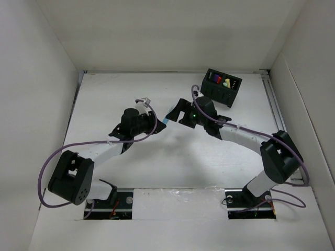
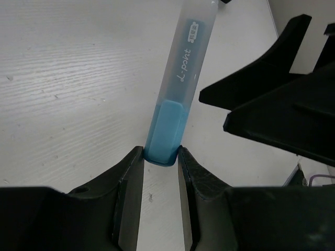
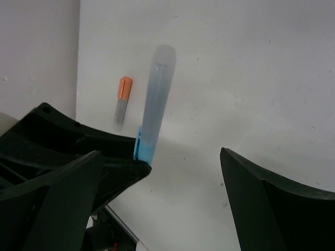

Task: Sort the stationery into containers
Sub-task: Pick up the pen from the center of the board, then place the pen in the storage box.

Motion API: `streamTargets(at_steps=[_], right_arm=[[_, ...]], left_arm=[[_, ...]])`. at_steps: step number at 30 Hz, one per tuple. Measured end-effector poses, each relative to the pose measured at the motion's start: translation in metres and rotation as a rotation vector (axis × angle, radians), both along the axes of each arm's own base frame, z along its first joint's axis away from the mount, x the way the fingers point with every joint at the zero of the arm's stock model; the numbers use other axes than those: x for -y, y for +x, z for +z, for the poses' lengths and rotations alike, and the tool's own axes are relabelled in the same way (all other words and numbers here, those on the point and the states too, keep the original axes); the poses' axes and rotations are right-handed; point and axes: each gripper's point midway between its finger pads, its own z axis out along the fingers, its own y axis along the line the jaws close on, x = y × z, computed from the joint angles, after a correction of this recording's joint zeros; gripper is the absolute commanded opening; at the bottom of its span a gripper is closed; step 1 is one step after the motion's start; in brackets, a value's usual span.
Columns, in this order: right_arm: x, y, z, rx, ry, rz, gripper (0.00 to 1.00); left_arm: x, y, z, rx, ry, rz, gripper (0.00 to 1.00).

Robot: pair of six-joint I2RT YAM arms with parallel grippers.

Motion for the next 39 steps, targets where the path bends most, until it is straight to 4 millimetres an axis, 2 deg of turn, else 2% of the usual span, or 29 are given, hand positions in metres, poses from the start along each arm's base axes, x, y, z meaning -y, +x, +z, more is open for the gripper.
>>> streamTargets(at_steps=[3, 10, 13, 14, 18, 19, 20, 23, 28, 31, 34, 37, 39], right_arm=[[-0.002, 0.009, 0.000, 0.001, 0.002, -0.011, 1.00], [-0.001, 0.034, -0.003, -0.004, 0.006, -0.056, 0.75], [-0.002, 0.039, -0.012, -0.024, -0.002, -0.065, 0.48], [-0.002, 0.039, -0.016, -0.033, -0.003, -0.068, 0.33], [-0.004, 0.040, -0.019, -0.057, 0.012, -0.081, 0.11], [-0.004, 0.040, -0.019, -0.056, 0.009, -0.080, 0.09], [-0.004, 0.040, -0.018, -0.056, 0.011, -0.081, 0.06], [-0.003, 0.041, -0.019, -0.057, 0.009, -0.092, 0.01], [0.011, 0.053, -0.015, -0.049, 0.010, -0.133, 0.00], [0.041, 0.070, -0.002, -0.030, 0.010, -0.215, 0.00], [0.095, 0.101, 0.027, 0.028, -0.004, -0.384, 0.00], [0.174, 0.142, 0.078, 0.151, -0.020, -0.650, 0.00], [0.232, 0.160, 0.107, 0.224, -0.041, -0.845, 0.00]], left_arm=[[0.002, -0.006, -0.003, 0.005, 0.000, -0.035, 0.00], [0.011, -0.010, -0.006, 0.019, -0.022, -0.110, 0.00], [0.014, -0.013, -0.013, -0.001, -0.023, -0.134, 0.00], [0.015, -0.015, -0.015, -0.005, -0.022, -0.137, 0.00], [0.020, -0.021, -0.018, -0.004, -0.015, -0.153, 0.16], [0.020, -0.022, -0.018, -0.002, -0.013, -0.155, 0.22], [0.020, -0.022, -0.018, 0.001, -0.012, -0.154, 0.39], [0.020, -0.021, -0.014, 0.019, -0.016, -0.158, 0.63], [0.019, -0.024, -0.003, 0.055, -0.033, -0.161, 0.67], [0.017, -0.028, 0.005, 0.080, -0.041, -0.158, 0.69], [0.014, -0.031, 0.017, 0.117, -0.053, -0.149, 0.69], [0.013, -0.032, 0.027, 0.146, -0.066, -0.150, 0.69], [0.013, -0.033, 0.028, 0.151, -0.068, -0.150, 0.69]])
